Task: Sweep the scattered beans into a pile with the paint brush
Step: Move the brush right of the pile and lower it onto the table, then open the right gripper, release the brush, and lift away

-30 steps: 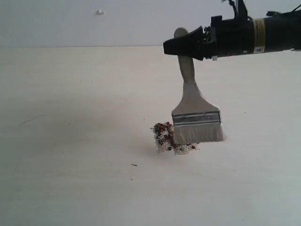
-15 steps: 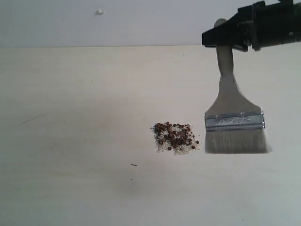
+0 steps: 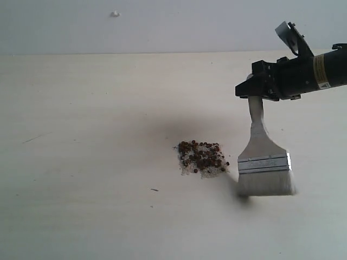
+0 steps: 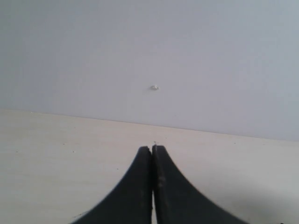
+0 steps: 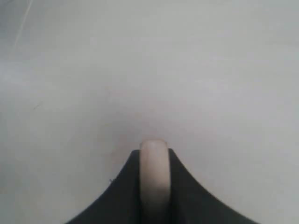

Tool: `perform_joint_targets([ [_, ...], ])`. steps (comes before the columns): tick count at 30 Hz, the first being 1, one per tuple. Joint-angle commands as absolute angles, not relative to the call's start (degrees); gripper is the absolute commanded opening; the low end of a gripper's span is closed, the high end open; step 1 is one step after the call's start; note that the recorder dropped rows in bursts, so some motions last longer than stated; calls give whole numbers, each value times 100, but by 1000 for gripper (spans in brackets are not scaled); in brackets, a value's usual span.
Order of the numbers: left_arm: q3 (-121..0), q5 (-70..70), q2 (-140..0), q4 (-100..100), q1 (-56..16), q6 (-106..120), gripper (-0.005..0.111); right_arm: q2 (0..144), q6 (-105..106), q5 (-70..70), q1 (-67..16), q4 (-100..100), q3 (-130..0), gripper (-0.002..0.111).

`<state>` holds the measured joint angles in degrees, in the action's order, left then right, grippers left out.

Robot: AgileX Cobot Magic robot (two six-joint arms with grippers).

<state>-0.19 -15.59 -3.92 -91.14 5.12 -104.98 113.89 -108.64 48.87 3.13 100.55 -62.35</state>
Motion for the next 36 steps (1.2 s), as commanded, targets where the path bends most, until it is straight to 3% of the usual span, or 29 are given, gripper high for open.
perform_joint_targets([
  [1,0,-1591,-370,-9129,514,-10490,0,11361,-11115,4378,335,9995,-6214,0],
  [10,0,-1600,-370,-9129,514,-10490,0,11370,-11240,4286,335,9995,-6214,2],
  [24,0,-1600,-370,-9129,514,-10490,0,11370,-11275,3505,335,9995,-6214,35],
  [36,0,-1612,-370,-9129,514,-10490,0,11042,-11635,3086,350,9995,-6199,31],
])
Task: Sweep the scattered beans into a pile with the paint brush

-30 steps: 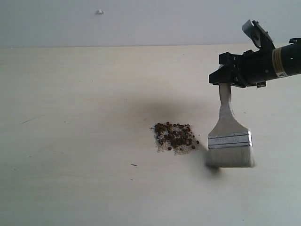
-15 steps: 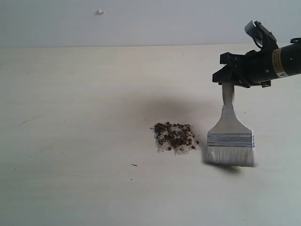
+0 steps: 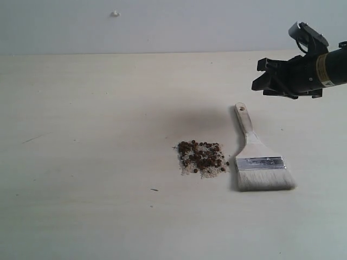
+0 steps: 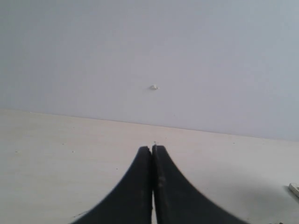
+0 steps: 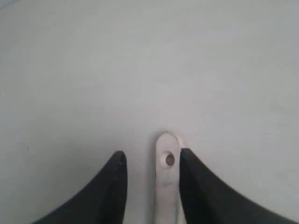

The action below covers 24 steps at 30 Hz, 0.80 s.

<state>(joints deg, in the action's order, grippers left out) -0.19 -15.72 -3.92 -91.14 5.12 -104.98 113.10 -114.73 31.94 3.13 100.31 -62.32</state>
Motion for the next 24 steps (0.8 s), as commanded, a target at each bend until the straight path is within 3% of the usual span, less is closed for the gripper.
perform_joint_targets([
  [1,0,-1624,-370,-9129,514,-10490,0,10946,-11677,3057,350,9995,-6167,26],
  [4,0,-1639,-370,-9129,514,-10490,0,10370,-11717,2306,350,9995,-5763,3],
  [5,0,-1639,-370,-9129,514,-10490,0,10083,-11648,1903,334,9995,-5511,0],
  [12,0,-1682,-370,-9129,514,-10490,0,7486,-9903,-221,334,9011,-3458,0],
  [18,0,-1725,-370,-9129,514,-10490,0,4717,-9967,681,334,8574,-2333,0],
  [24,0,-1725,-370,-9129,514,-10490,0,1992,-10181,667,334,8186,-1499,0],
])
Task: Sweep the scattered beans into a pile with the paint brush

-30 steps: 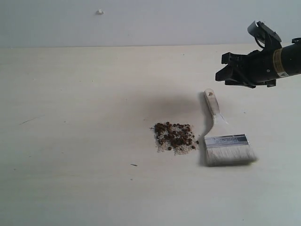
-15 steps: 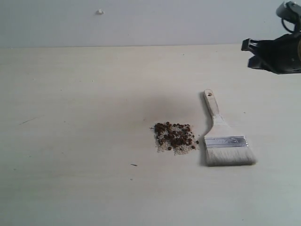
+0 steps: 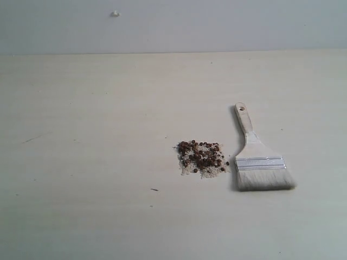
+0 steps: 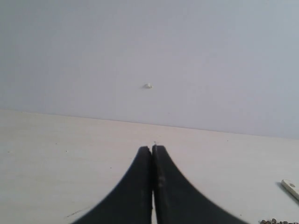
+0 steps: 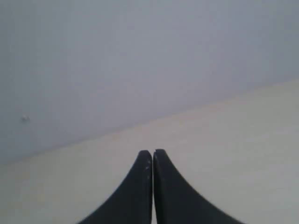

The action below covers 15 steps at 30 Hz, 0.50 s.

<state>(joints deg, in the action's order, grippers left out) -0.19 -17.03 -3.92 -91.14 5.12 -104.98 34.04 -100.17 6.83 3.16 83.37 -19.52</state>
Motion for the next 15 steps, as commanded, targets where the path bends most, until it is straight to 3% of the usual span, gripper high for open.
perform_joint_targets([
  [1,0,-1725,-370,-9129,514,-10490,0,1715,-10216,621,334,8189,-1369,0],
  [6,0,-1725,-370,-9129,514,-10490,0,743,-10211,595,334,8189,-827,0],
  [15,0,-1725,-370,-9129,514,-10490,0,615,-10211,641,334,8252,-148,0],
])
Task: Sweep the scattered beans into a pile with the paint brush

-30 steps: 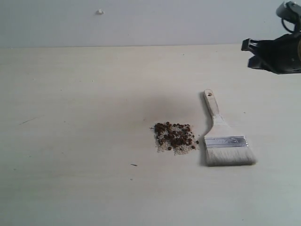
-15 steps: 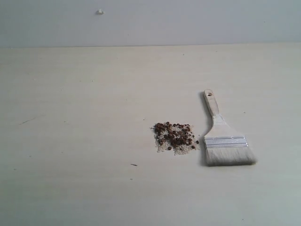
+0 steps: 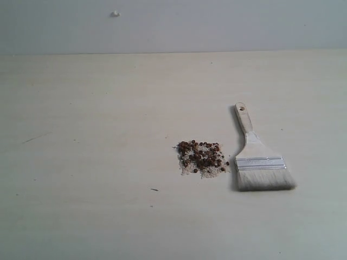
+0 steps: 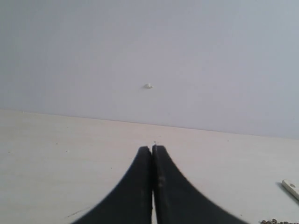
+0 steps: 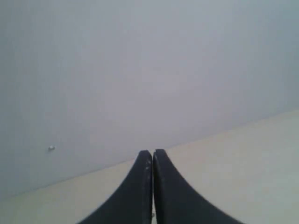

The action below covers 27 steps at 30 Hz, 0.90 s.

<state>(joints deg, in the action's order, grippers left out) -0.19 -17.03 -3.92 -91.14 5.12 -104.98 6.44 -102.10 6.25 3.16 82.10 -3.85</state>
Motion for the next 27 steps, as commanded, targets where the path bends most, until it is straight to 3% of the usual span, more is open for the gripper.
perform_joint_targets([
  [1,0,-1725,-370,-9129,514,-10490,0,615,-10211,641,334,8252,-33,0],
  [27,0,-1725,-370,-9129,514,-10490,0,615,-11217,781,334,7688,0,0],
])
